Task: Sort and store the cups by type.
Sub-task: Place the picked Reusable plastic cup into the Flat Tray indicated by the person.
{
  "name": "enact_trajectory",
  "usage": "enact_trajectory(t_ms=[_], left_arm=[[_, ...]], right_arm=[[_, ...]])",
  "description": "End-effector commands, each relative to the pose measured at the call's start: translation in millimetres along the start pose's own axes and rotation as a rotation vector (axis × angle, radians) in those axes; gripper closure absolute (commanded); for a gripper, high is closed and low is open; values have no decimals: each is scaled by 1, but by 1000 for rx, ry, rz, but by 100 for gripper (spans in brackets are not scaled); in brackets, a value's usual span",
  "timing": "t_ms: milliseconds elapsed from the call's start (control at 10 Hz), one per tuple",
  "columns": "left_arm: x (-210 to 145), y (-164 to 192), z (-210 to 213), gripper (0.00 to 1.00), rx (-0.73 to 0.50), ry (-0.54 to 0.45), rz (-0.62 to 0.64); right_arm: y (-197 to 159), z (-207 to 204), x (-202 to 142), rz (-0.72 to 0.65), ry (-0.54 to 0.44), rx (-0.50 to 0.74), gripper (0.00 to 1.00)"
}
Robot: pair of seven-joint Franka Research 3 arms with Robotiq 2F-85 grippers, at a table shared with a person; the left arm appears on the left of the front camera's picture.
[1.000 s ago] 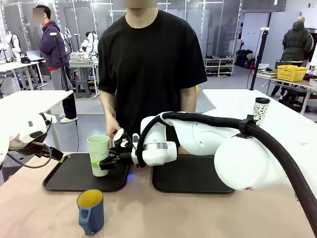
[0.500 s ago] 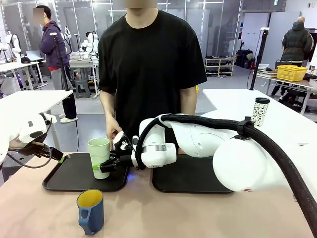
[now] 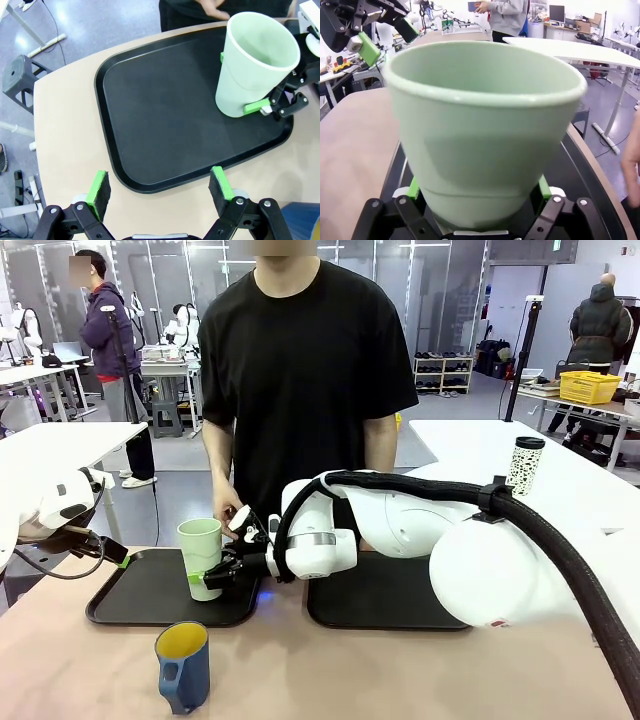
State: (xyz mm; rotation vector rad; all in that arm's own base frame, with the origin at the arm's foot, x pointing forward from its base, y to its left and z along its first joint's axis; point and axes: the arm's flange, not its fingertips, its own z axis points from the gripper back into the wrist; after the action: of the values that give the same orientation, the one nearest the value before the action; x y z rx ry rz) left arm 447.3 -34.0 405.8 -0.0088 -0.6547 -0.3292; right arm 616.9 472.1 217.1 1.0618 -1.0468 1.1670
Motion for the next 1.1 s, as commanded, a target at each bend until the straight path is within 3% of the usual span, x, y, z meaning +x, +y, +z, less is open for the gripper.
enact_trajectory(t_ms=[0,1000], left_arm=[[0,1,0,0,4,-1,-4],[0,1,0,0,4,-1,-4]], right_arm=[[-2,-1,-1,2,41,-6,0],[15,36,-4,5,165,36,0]])
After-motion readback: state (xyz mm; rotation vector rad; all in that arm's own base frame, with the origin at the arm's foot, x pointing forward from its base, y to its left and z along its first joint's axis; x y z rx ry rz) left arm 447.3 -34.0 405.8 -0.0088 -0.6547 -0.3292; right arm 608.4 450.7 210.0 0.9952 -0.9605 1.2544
